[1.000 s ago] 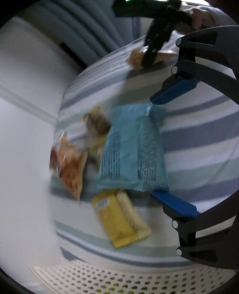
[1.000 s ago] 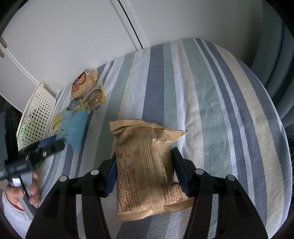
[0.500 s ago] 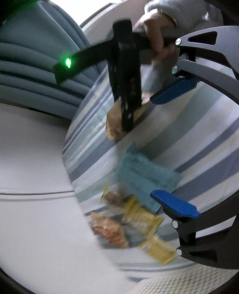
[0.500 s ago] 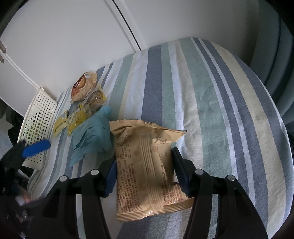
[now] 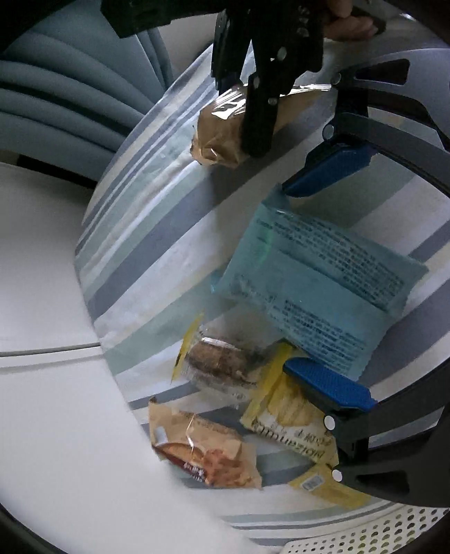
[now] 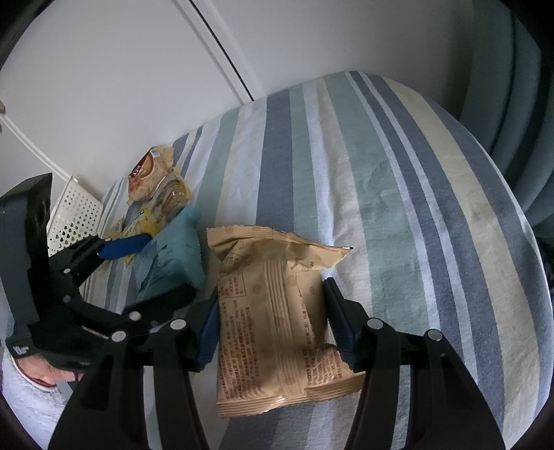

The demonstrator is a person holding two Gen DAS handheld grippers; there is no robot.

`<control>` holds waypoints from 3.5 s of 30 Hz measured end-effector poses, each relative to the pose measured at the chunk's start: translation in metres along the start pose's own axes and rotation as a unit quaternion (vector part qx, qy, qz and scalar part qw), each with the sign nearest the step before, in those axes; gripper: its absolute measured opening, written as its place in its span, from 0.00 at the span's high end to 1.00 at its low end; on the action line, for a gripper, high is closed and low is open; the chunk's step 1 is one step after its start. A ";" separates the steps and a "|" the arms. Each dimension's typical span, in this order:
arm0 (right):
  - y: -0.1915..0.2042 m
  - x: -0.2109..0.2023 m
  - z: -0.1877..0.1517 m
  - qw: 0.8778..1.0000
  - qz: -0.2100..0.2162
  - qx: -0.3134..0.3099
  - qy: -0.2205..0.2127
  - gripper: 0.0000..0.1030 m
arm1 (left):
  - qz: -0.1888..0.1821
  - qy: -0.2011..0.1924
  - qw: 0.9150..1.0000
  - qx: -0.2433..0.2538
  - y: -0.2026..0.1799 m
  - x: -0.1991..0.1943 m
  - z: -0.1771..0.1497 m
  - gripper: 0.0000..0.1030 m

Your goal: Organize snacks

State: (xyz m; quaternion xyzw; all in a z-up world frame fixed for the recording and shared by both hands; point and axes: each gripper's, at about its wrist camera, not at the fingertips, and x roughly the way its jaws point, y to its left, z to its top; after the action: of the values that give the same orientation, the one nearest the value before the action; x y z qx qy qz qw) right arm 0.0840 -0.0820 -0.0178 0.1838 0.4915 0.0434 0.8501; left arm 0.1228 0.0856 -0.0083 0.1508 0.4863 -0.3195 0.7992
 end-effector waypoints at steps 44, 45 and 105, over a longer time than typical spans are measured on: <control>0.009 0.006 0.000 0.999 -0.022 -0.026 0.010 0.41 | 0.096 -0.156 0.976 -0.118 0.022 -0.146 -0.045 0.47; 0.010 0.007 0.000 0.999 -0.024 -0.030 0.011 0.40 | 0.108 -0.163 0.973 -0.125 0.027 -0.156 -0.049 0.47; 0.155 -0.031 -0.008 0.987 -0.030 -0.159 -0.002 0.51 | 0.316 -0.272 0.809 -0.415 0.192 -0.269 -0.223 0.02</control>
State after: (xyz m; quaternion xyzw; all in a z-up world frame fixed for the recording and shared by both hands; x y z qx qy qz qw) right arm 0.0782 0.0560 0.0588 0.0317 0.4816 0.0955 0.8706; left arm 0.0103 0.4509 0.1060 -0.1431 0.2611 0.1547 0.9420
